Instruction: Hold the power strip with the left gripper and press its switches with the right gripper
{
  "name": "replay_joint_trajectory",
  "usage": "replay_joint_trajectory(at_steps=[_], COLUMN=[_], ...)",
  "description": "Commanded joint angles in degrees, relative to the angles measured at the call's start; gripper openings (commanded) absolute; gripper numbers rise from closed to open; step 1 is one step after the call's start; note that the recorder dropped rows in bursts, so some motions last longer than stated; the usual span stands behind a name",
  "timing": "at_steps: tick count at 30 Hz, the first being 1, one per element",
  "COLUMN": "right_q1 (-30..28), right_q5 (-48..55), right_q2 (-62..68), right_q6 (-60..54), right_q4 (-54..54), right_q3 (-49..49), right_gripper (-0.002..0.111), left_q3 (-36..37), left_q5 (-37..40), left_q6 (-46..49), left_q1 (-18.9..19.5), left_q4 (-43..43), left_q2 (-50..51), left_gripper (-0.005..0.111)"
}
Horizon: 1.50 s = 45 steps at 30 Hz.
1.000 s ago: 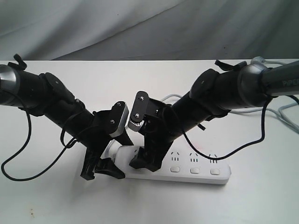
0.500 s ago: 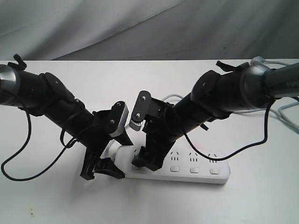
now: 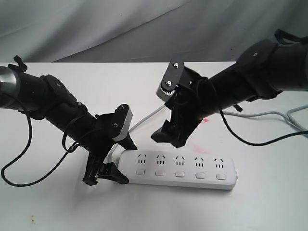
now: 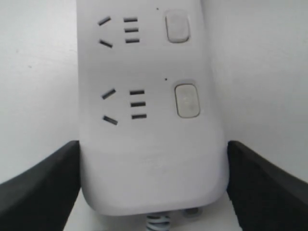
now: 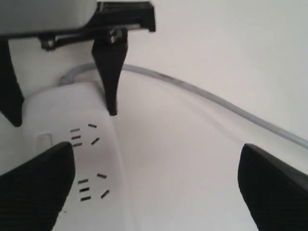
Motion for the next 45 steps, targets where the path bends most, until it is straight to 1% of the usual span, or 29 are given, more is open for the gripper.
replay_joint_trajectory(at_steps=[1,9,19,24,29,37,40,42,43,45], right_q1=[0.92,1.13,1.13,1.13,1.16,3.52,3.52,3.52,3.52,3.3], right_q5=[-0.61,-1.54,-1.19,-6.0,-7.38,-8.46,-9.01,-9.01,-9.01,-9.84], right_q2=[2.17,6.84,6.98,6.98,6.98,6.98,6.98,5.17,2.26,-3.01], right_q6=[-1.41,-1.54,-1.38,-1.29,-1.29,-1.29,-0.09,0.45,-0.63,-1.19], right_q4=[0.31,0.06,-1.44,-2.52,-2.52,-2.52,-2.92,-0.02,2.55,2.55], right_q3=[2.9,3.2,3.29,5.97,7.55,7.55,7.55,7.55,7.55,7.55], right_gripper=[0.084,0.084,0.084,0.084,0.084,0.084,0.084,0.084,0.084,0.084], left_q3=[-0.27,-0.27,-0.27,-0.27,-0.27,-0.27,-0.27,-0.27,-0.27,-0.27], left_q5=[-2.64,-2.64,-2.64,-2.64,-2.48,-2.4,-2.28,-2.28,-2.28,-2.28], left_q6=[0.44,0.44,0.44,0.44,0.44,0.44,0.44,0.44,0.44,0.44], left_q1=[-0.3,-0.3,-0.3,-0.3,-0.3,-0.3,-0.3,-0.3,-0.3,-0.3], left_q4=[0.71,0.71,0.71,0.71,0.71,0.71,0.71,0.71,0.71,0.71], left_q2=[0.01,0.01,0.01,0.01,0.01,0.01,0.01,0.01,0.01,0.01], left_gripper=[0.0,0.0,0.0,0.0,0.0,0.0,0.0,0.0,0.0,0.0])
